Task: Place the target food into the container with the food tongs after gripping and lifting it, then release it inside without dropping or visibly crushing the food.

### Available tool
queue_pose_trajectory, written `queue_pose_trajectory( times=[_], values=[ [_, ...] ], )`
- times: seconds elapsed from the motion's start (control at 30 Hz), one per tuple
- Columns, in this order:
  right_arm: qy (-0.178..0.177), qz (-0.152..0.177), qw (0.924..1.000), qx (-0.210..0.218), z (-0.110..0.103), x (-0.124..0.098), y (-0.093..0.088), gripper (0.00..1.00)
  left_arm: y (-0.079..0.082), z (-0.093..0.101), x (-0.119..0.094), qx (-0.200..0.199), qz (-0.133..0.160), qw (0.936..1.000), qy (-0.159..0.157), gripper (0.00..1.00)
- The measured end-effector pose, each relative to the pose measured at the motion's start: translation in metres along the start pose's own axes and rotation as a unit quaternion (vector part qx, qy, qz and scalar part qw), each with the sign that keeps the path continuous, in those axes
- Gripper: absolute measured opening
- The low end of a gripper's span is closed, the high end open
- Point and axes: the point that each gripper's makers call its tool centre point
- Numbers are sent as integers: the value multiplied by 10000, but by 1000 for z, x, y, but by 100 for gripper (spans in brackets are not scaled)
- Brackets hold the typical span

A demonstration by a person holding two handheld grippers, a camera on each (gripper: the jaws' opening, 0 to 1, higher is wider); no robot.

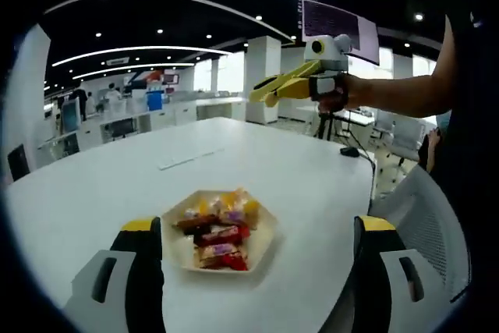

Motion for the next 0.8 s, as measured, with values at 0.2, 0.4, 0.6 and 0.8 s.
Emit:
queue_pose_trajectory(
  times=[0.2,0.4,0.6,0.8],
  values=[
    [140,134,9998,65,-17,-9,6,29,32,22,12,174,-11,9979,-628,96],
    [419,314,9985,157,-45,-10,11,30,54,42,20,616,-187,9910,-1171,91],
    [625,493,9963,319,-63,-11,17,30,60,55,28,724,-357,9842,-1574,76],
    [753,616,9947,341,-77,-11,17,30,57,74,34,712,-529,9758,-1997,57]
  ],
)
Point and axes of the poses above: the point that each gripper's makers call its tool centre point, and the gripper's own axes: x roughly forward along the fingers, z roughly to its right, y roughly out of its top, and after that the axes turned 12 degrees about -x, right-handed
